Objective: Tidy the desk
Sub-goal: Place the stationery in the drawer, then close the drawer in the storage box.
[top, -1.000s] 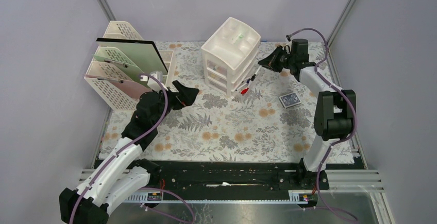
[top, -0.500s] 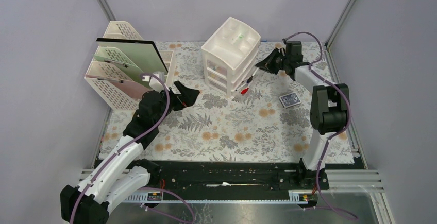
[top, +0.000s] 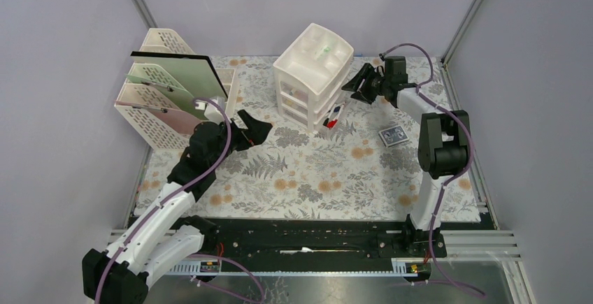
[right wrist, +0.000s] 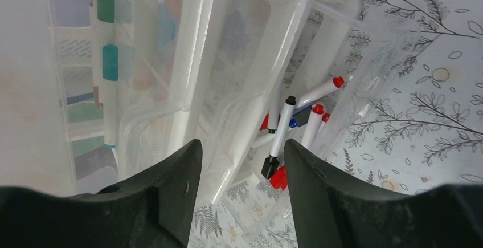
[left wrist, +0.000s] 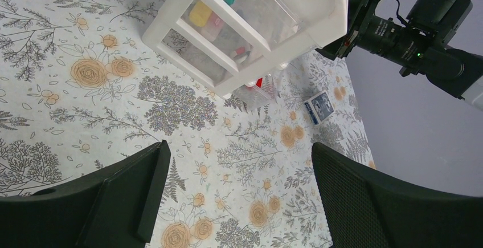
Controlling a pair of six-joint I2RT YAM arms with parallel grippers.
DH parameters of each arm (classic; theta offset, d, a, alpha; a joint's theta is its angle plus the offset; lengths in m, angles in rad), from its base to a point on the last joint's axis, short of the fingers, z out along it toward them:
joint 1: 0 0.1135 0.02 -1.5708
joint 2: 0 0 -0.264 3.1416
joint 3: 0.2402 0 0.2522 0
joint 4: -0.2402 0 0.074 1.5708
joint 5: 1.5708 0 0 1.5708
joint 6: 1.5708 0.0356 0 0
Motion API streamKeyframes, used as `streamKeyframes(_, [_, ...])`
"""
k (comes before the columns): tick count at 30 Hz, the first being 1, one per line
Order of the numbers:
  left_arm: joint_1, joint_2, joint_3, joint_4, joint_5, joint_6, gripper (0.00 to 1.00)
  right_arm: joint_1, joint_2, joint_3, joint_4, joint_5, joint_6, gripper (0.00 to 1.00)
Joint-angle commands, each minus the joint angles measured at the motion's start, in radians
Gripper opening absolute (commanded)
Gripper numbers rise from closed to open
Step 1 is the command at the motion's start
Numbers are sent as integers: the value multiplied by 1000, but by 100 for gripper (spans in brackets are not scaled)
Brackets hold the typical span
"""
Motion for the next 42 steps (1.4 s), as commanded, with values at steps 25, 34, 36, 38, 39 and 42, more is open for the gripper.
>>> streamKeyframes(25, [20,144,339,-31,33,107,99,-35,-383,-224,-176,-7,-479,14])
streamKeyframes(34, [55,228,423,38,87,104,99,-34,-336,-333,-26,98,-317,0])
streamKeyframes(36, [68,254,434,88,108,73,99,-35,-309,-354,25,96,-276,0])
streamKeyframes(38, [78,291,449,121,123,46,99,-34,-285,-384,89,82,-234,0])
streamKeyframes(39, [86,310,461,126,127,42,99,-34,-272,-392,111,80,-214,0])
streamKeyframes(42, [108,363,505,109,136,37,99,-31,-219,-379,129,81,-187,0])
